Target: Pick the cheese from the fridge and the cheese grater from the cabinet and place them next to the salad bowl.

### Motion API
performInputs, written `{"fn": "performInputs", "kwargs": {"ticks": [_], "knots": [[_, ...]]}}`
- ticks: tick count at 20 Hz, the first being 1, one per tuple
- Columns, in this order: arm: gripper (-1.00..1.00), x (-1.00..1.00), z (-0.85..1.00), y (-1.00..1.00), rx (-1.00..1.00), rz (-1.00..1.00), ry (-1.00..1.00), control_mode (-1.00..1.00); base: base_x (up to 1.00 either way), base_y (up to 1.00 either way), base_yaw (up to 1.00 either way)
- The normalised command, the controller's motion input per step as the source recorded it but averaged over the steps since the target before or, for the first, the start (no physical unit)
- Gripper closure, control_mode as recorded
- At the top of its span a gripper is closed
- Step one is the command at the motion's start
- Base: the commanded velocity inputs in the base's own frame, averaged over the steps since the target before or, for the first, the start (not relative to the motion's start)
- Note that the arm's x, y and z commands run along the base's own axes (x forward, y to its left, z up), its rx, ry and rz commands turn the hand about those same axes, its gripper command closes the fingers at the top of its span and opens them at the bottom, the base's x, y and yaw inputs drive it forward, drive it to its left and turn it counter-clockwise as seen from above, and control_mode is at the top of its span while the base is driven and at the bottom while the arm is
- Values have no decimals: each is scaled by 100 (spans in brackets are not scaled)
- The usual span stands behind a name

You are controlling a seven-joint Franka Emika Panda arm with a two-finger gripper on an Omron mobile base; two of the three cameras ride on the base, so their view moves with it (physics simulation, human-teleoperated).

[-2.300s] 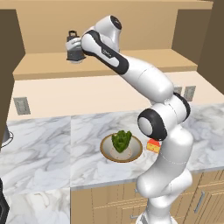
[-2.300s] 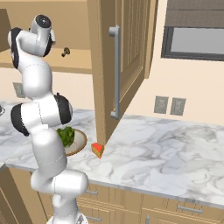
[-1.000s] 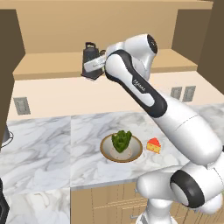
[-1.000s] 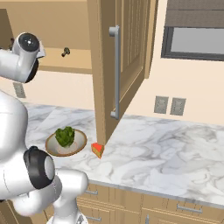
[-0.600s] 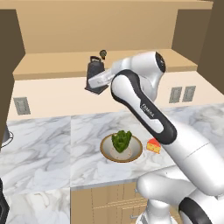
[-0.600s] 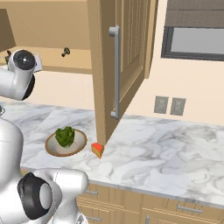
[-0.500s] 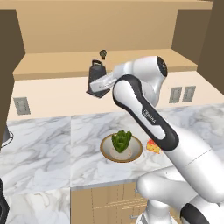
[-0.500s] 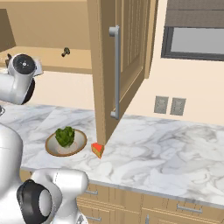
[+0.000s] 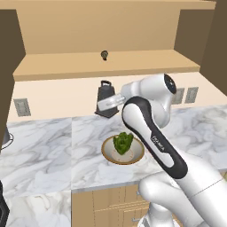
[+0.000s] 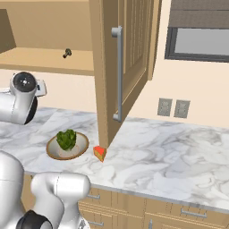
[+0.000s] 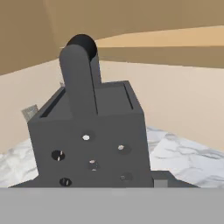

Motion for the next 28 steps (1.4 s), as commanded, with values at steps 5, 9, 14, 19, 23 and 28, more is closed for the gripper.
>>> {"fn": "performInputs", "kwargs": {"ticks": [5,9,14,19,23,28], "knots": [[100,-12,-47,-17,-1,-1,11,-100,0,0,0],[100,-10,-59,0,0,0,0,-100,0,0,0],[100,0,-66,7,0,-2,1,-100,0,0,0],[100,12,-59,8,0,-10,12,-100,0,0,0],[100,5,-36,-19,-1,-8,5,-100,0,0,0],[100,0,-32,-46,-4,-9,0,-100,0,0,0]]}}
